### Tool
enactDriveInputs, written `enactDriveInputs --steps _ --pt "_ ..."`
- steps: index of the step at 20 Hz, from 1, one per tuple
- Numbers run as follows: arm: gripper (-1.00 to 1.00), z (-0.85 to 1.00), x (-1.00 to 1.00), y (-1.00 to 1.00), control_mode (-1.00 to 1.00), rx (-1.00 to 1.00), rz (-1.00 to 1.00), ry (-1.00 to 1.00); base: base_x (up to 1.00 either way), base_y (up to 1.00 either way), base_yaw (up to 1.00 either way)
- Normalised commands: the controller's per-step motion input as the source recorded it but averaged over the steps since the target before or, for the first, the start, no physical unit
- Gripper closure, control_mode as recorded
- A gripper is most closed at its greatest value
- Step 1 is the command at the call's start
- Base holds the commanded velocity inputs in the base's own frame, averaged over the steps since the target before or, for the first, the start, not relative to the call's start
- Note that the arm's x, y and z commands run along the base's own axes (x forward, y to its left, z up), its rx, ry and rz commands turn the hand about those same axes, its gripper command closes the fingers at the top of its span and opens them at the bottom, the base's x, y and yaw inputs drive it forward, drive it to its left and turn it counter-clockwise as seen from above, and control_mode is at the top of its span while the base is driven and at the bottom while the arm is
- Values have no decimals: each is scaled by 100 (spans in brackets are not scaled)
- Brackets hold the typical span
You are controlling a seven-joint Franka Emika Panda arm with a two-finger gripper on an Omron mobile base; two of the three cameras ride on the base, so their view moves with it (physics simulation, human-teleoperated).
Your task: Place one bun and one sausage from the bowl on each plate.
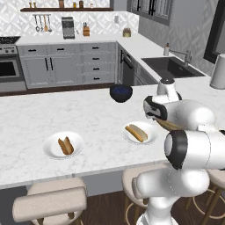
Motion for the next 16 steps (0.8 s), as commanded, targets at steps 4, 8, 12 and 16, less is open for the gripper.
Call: enactDriveInputs --steps 4,8,12,16 --pt "-100 19 1 -84 -100 15 -8 -2 0 0 0" --pt "-100 9 10 -74 -100 10 -7 0 0 0 0" --pt "-100 -1 33 -41 -100 2 -6 0 0 0 0" --pt "-100 -13 38 -36 -100 2 -2 0 0 0 0"
